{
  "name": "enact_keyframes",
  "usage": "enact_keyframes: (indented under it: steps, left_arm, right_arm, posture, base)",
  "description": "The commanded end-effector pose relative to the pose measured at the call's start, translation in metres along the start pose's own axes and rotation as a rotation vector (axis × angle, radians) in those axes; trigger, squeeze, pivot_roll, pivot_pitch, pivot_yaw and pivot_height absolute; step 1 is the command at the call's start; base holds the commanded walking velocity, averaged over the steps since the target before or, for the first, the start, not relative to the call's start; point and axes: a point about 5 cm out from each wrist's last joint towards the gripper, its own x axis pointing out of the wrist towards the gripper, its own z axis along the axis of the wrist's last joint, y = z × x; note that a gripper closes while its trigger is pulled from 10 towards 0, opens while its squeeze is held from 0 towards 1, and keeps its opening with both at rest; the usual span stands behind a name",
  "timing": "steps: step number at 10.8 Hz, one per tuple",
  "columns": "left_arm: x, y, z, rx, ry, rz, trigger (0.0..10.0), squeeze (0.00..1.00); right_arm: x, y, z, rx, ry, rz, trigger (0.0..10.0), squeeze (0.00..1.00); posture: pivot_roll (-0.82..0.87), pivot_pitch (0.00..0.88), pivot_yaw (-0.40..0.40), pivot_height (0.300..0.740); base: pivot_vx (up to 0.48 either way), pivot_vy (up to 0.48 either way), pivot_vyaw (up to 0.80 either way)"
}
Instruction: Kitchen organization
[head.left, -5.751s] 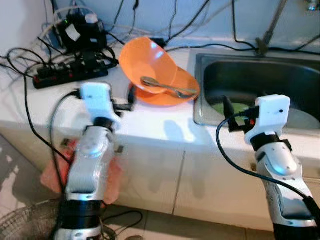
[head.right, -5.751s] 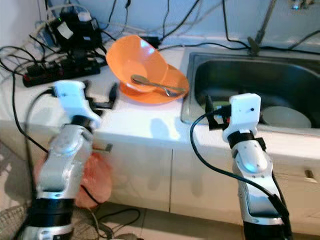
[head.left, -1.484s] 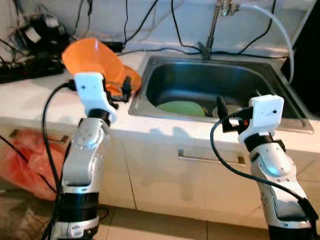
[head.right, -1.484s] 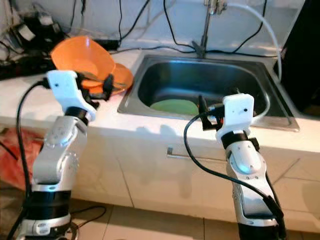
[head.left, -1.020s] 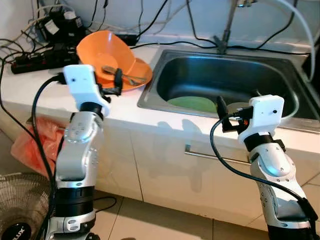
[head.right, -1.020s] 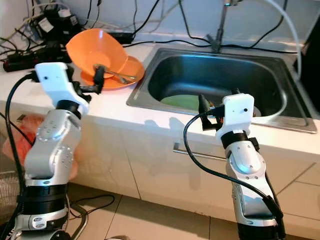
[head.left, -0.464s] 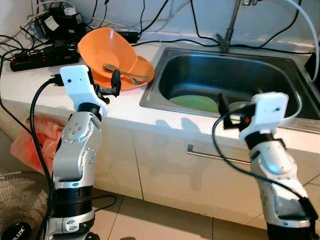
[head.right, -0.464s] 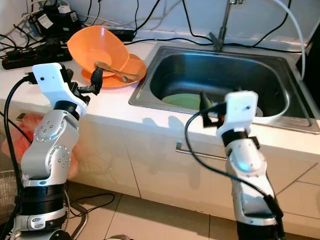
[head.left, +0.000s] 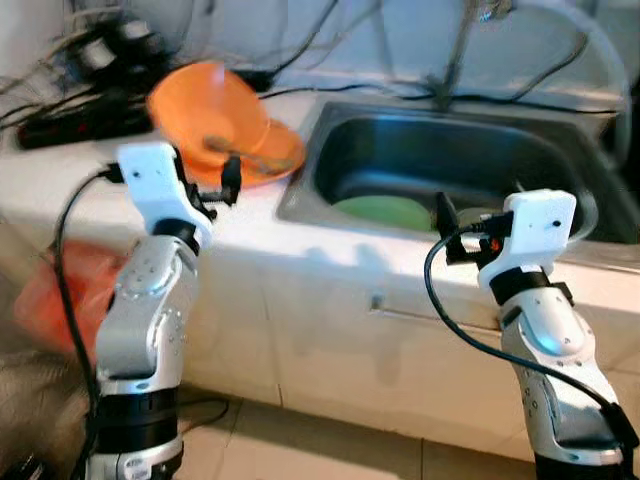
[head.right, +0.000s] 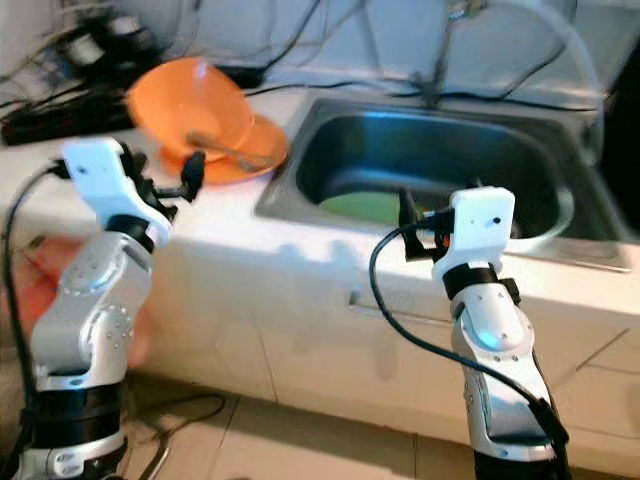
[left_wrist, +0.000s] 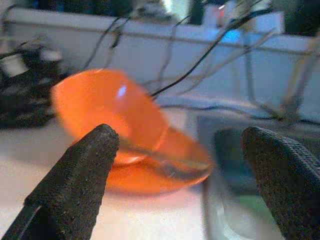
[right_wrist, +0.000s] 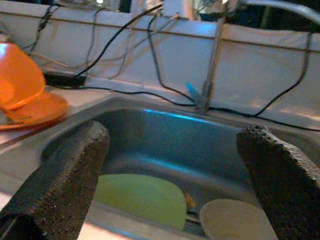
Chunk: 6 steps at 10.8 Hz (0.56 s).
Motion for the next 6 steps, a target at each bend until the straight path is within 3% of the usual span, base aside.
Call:
enact_keyframes:
  steps: [1,5,6]
  left_arm:
    - [-0.0004,-0.0041,-0.0005,0.008,0.012,-0.029,10.0,0.0]
    - [-0.0041,-0.0013,0.0007,0.026,0.034,-0.035,10.0,0.0]
    - [-0.0057,0.0007,0.0009,0.03,0.036,-0.024,10.0,0.0]
  right_arm:
    - [-0.0029,-0.0008,-0.0006,-0.001,0.012,-0.003,10.0,0.0]
    - [-0.0059,-0.0021,-0.0027,-0.006,0.035,0.003,10.0,0.0]
    - [-0.0059,-0.0018,-0.0035,-0.008,0.038,0.008,10.0,0.0]
  posture:
    - [0.09,0.046,0.028,0.74]
    - [0.11,0.084,0.025,0.74]
    - [0.11,0.086,0.022,0.74]
  base:
    - [0.472,0.0,0.0]
    - [0.445,0.0,0.0]
    - [0.0,0.0,0.0]
